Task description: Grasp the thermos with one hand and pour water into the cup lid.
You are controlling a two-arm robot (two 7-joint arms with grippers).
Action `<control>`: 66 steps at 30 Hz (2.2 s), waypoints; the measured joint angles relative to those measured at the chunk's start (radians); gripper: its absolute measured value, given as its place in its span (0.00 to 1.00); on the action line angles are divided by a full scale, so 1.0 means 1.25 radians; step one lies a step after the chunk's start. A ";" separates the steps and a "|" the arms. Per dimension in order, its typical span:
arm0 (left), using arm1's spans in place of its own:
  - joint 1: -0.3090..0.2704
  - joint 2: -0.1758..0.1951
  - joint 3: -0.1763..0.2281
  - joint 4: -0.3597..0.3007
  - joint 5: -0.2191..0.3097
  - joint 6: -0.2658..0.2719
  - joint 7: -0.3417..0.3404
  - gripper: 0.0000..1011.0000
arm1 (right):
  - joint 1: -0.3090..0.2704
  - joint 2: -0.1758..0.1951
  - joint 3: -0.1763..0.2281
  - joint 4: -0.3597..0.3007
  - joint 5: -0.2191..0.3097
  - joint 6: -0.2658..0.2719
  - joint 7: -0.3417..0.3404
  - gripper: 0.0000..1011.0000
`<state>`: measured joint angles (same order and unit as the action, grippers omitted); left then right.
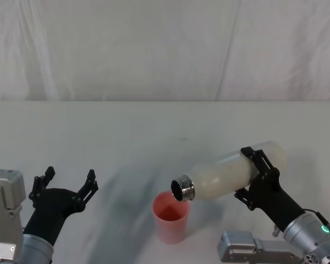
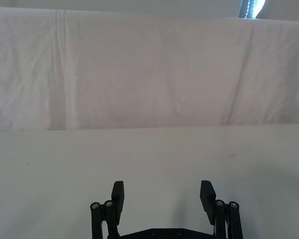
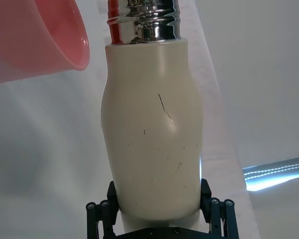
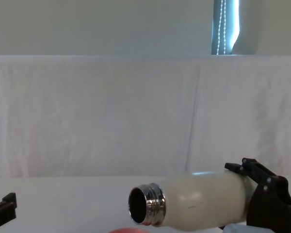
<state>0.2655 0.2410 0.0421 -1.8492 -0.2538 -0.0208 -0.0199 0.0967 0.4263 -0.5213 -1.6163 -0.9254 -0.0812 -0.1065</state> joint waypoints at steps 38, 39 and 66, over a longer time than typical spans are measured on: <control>0.000 0.000 0.000 0.000 0.000 0.000 0.000 0.99 | 0.021 0.009 -0.021 0.013 -0.023 0.011 -0.009 0.95; 0.000 0.000 0.000 0.000 0.000 0.000 0.000 0.99 | 0.021 0.010 -0.021 0.013 -0.023 0.011 -0.009 0.95; 0.000 0.000 0.000 0.000 0.000 0.000 0.000 0.99 | 0.027 0.016 -0.029 0.011 -0.033 0.014 -0.007 0.95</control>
<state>0.2655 0.2410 0.0421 -1.8492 -0.2538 -0.0208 -0.0199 0.1308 0.4464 -0.5573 -1.6029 -0.9668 -0.0633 -0.1151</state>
